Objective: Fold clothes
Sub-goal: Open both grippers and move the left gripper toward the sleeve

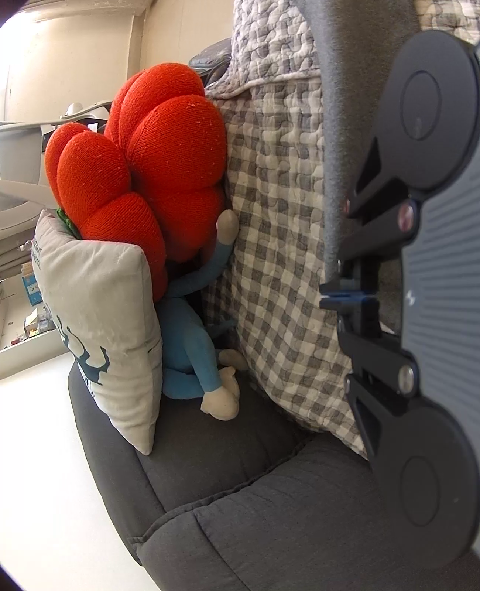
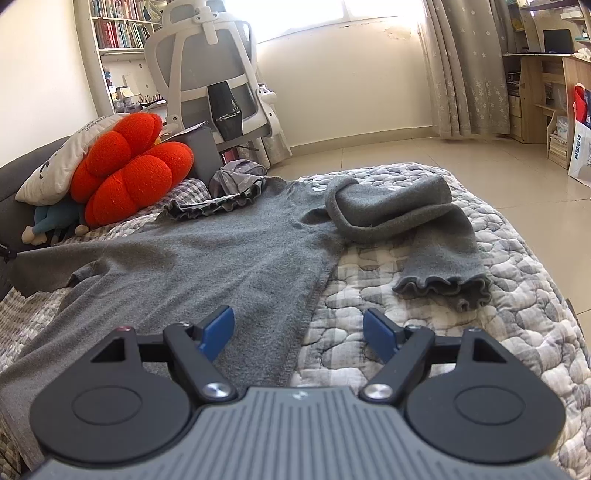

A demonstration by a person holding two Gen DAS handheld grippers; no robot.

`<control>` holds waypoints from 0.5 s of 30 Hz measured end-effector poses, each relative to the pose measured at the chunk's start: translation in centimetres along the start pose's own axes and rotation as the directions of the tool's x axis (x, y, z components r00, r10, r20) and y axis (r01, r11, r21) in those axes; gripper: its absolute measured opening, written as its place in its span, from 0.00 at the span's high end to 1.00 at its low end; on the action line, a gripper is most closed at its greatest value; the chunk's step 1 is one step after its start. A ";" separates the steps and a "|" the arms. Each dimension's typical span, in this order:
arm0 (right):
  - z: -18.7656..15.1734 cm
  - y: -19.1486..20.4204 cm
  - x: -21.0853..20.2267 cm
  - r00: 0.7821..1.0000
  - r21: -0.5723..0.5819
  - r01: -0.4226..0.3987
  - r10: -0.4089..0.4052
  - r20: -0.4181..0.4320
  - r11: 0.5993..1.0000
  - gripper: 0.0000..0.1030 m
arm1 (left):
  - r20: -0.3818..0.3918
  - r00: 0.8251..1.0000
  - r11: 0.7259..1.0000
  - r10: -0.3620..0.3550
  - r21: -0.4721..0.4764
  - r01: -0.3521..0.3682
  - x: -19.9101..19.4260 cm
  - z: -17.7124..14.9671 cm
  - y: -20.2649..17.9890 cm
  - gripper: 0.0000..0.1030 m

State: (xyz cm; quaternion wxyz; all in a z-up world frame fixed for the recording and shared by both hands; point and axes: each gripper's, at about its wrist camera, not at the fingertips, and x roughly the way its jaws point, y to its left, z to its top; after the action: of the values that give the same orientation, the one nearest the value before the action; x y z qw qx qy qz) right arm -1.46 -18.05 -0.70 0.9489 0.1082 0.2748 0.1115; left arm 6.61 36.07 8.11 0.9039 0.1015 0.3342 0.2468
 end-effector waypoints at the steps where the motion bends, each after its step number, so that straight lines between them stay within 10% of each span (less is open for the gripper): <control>1: 0.0 -0.1 0.1 1.000 0.007 -0.005 0.005 0.000 1.000 0.22 | -0.013 1.000 1.000 0.000 0.019 0.000 0.5 0.0 -0.2 0.99; 8: -0.4 -0.5 0.1 0.999 -0.001 -0.046 0.046 0.008 0.999 0.17 | -0.151 0.987 0.987 0.056 0.159 -0.032 4.4 -3.0 -1.8 0.84; 15: -0.7 0.1 0.3 0.998 -0.030 -0.057 0.058 0.011 0.998 0.05 | -0.059 0.996 0.997 -0.070 -0.018 0.069 2.4 -2.4 -0.9 0.51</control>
State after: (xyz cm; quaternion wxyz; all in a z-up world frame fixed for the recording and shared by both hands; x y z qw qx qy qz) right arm -1.61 -17.80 -1.40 0.9484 0.1028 0.2644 0.1420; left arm 6.99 36.62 4.68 0.9024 0.0751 0.3623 0.2208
